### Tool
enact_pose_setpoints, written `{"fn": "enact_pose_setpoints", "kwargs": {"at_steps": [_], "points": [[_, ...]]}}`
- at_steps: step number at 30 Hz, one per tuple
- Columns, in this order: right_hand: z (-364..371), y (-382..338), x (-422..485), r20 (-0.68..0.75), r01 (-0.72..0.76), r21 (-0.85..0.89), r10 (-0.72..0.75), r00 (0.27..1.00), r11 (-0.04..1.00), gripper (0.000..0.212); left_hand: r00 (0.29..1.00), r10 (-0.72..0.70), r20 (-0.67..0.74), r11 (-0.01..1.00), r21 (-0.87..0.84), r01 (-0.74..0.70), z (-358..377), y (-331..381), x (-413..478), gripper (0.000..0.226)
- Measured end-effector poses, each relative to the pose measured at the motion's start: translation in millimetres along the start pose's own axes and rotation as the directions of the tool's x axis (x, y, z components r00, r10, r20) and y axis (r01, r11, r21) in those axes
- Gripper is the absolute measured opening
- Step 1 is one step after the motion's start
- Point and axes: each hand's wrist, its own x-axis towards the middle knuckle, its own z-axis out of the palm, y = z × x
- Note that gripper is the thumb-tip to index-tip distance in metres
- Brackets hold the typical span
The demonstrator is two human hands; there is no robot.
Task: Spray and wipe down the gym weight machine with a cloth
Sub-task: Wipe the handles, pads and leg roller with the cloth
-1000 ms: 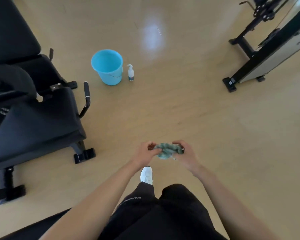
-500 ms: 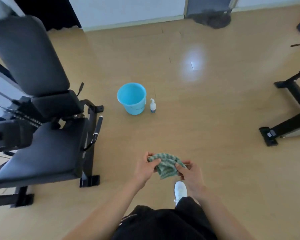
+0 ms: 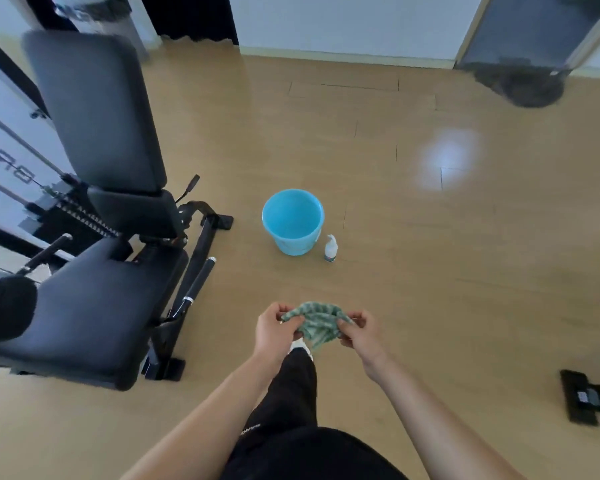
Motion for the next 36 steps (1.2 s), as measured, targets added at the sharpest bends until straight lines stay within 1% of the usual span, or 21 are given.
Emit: {"fn": "enact_pose_setpoints", "kwargs": {"at_steps": [4, 6, 9, 11, 15, 19, 22, 26, 28, 29, 30, 31, 32, 33, 34, 36], "points": [[26.8, -48.5, 71.5, 0.018, -0.039, -0.067, 0.04, 0.999, 0.997, 0.019, 0.997, -0.055, -0.046, 0.998, -0.01, 0.055, 1.6, 28.5, 81.5, 0.005], [40.4, -75.8, 105.4, 0.016, -0.076, -0.098, 0.078, 0.997, 0.992, 0.019, 0.994, -0.096, -0.055, 0.995, -0.024, 0.094, 1.6, 44.8, 121.9, 0.004], [57.6, -117.9, 155.3, -0.002, -0.122, -0.145, 0.123, 0.992, 0.982, 0.019, 0.988, -0.145, -0.054, 0.989, 0.004, 0.146, 2.7, 75.0, 176.6, 0.004], [68.6, -149.2, 187.7, 0.005, -0.114, -0.157, 0.116, 0.993, 0.981, 0.017, 0.989, -0.144, -0.041, 0.988, 0.041, 0.146, 4.9, 101.2, 213.8, 0.006], [91.0, -206.9, 248.8, 0.006, -0.114, -0.203, 0.118, 0.993, 0.972, 0.017, 0.988, -0.135, -0.072, 0.982, 0.119, 0.143, 5.8, 151.5, 282.9, 0.006], [112.9, -258.7, 308.2, 0.012, -0.094, -0.253, 0.1, 0.995, 0.963, 0.019, 0.986, -0.138, -0.094, 0.974, 0.168, 0.152, 13.8, 192.8, 343.1, 0.016], [124.5, -291.7, 353.0, 0.003, -0.087, -0.316, 0.093, 0.996, 0.945, 0.015, 0.984, -0.129, -0.126, 0.965, 0.212, 0.153, 20.5, 219.5, 381.5, 0.01], [140.1, -318.8, 414.9, 0.004, -0.101, -0.367, 0.11, 0.994, 0.925, 0.016, 0.974, -0.119, -0.191, 0.954, 0.248, 0.165, 30.5, 248.6, 428.9, 0.004], [147.6, -329.2, 441.6, 0.016, -0.12, -0.39, 0.137, 0.99, 0.913, 0.015, 0.971, -0.152, -0.186, 0.959, 0.21, 0.191, 37.0, 260.1, 446.8, 0.022], [150.4, -333.7, 453.8, 0.049, -0.13, -0.415, 0.164, 0.985, 0.9, 0.015, 0.969, -0.173, -0.176, 0.959, 0.194, 0.207, 39.5, 264.0, 453.5, 0.032], [152.9, -336.9, 465.6, 0.1, -0.146, -0.443, 0.211, 0.972, 0.885, 0.021, 0.967, -0.188, -0.173, 0.957, 0.19, 0.22, 40.7, 266.2, 458.5, 0.039], [154.8, -340.1, 475.1, 0.161, -0.173, -0.477, 0.279, 0.947, 0.862, 0.036, 0.963, -0.205, -0.174, 0.951, 0.197, 0.238, 41.4, 265.1, 463.5, 0.043], [155.9, -343.1, 483.4, 0.204, -0.2, -0.514, 0.345, 0.916, 0.834, 0.05, 0.959, -0.219, -0.179, 0.945, 0.207, 0.254, 41.2, 264.7, 467.1, 0.044], [155.9, -346.4, 489.6, 0.233, -0.223, -0.549, 0.404, 0.884, 0.806, 0.057, 0.954, -0.23, -0.191, 0.941, 0.206, 0.268, 39.7, 261.4, 470.7, 0.042], [155.8, -348.2, 496.1, 0.241, -0.222, -0.595, 0.436, 0.867, 0.772, 0.058, 0.948, -0.247, -0.202, 0.935, 0.207, 0.288, 37.5, 259.5, 470.4, 0.039], [154.8, -347.9, 508.0, 0.251, -0.178, -0.676, 0.45, 0.857, 0.715, 0.052, 0.939, -0.271, -0.214, 0.938, 0.162, 0.307, 34.5, 255.0, 465.0, 0.032]]}}
